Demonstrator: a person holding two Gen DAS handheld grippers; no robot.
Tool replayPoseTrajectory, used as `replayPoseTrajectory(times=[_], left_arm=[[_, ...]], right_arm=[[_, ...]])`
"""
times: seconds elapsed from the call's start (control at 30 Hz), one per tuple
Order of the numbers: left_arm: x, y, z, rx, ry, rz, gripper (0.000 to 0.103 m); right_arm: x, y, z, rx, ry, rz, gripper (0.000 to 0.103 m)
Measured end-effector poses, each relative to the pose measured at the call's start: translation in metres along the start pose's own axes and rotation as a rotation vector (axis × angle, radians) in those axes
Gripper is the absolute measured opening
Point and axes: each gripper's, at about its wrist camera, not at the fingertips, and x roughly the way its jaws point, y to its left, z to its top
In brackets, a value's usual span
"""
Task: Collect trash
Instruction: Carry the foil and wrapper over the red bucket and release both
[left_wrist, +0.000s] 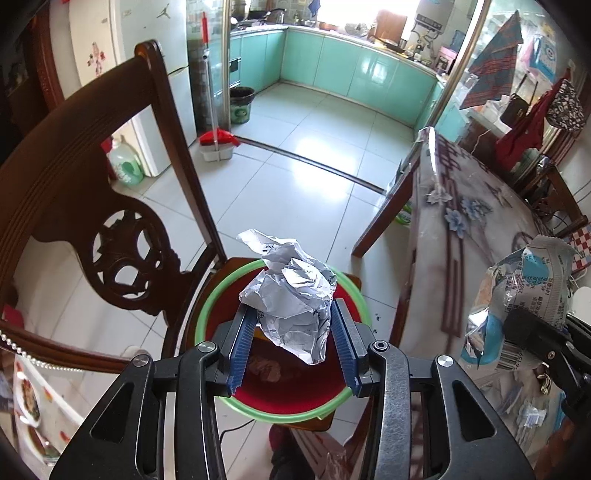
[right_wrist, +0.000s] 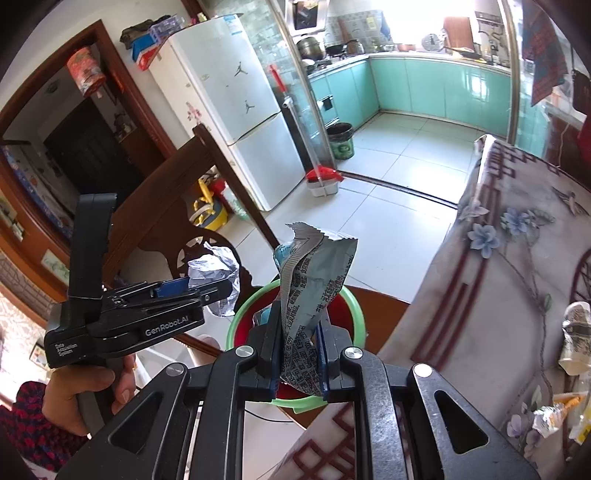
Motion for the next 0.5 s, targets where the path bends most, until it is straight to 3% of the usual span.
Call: replayPoseTrajectory(times=[0.17, 0.5], left_arm=[[0.023, 0.016, -0.002, -0.018, 0.051, 0.032, 0.040], [0.048, 0.031, -0.006, -0.040, 0.115, 0.046, 0.040]], right_arm=[[0.034, 0.001, -0.007, -0.011, 0.077, 0.006, 0.013], [0.059, 0.009, -0.014, -0.042, 0.130, 0.011, 0.013]])
